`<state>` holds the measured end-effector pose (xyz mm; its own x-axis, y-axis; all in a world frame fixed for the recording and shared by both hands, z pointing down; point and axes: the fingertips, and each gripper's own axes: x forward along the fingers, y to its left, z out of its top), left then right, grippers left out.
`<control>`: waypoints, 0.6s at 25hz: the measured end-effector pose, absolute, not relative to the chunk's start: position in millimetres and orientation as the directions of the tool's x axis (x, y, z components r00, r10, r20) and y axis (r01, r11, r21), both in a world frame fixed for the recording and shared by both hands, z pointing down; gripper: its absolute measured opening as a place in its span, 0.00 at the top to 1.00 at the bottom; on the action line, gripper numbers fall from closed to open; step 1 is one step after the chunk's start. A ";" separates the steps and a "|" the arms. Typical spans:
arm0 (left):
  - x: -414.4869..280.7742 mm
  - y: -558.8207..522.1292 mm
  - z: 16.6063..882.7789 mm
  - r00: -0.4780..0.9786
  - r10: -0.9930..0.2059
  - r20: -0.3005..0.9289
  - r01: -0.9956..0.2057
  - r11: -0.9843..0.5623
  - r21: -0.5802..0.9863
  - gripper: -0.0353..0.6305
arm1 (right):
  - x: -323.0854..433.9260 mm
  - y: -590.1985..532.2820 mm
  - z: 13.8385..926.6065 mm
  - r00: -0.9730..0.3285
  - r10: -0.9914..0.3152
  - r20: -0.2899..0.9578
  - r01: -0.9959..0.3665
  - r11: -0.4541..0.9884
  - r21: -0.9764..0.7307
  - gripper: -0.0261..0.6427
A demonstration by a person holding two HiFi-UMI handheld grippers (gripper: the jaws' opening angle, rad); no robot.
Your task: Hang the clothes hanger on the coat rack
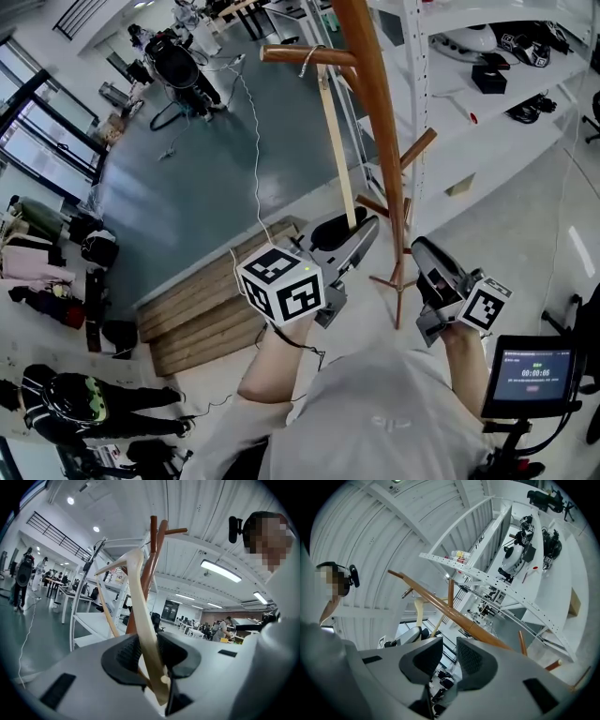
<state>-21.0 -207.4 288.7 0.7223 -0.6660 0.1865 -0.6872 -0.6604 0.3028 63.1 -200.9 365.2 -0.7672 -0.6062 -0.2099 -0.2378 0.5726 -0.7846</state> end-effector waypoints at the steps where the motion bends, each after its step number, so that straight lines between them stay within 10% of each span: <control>1: -19.9 -206.2 289.0 0.727 -0.661 0.185 -0.682 -0.664 0.308 0.79 | 64.2 -198.8 365.6 -0.764 -0.611 -0.207 -0.242 0.569 -0.786 0.82; 15: 2.5 -214.1 299.4 0.750 -0.640 0.168 -0.655 -0.681 0.327 0.79 | 86.9 -184.2 377.2 -0.721 -0.669 -0.181 -0.294 0.532 -0.794 0.82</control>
<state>2.5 -214.1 299.4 0.7496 -0.6402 0.1682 -0.6551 -0.6812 0.3269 86.9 -184.2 377.2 -0.7209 -0.6690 -0.1809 -0.2939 0.5315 -0.7944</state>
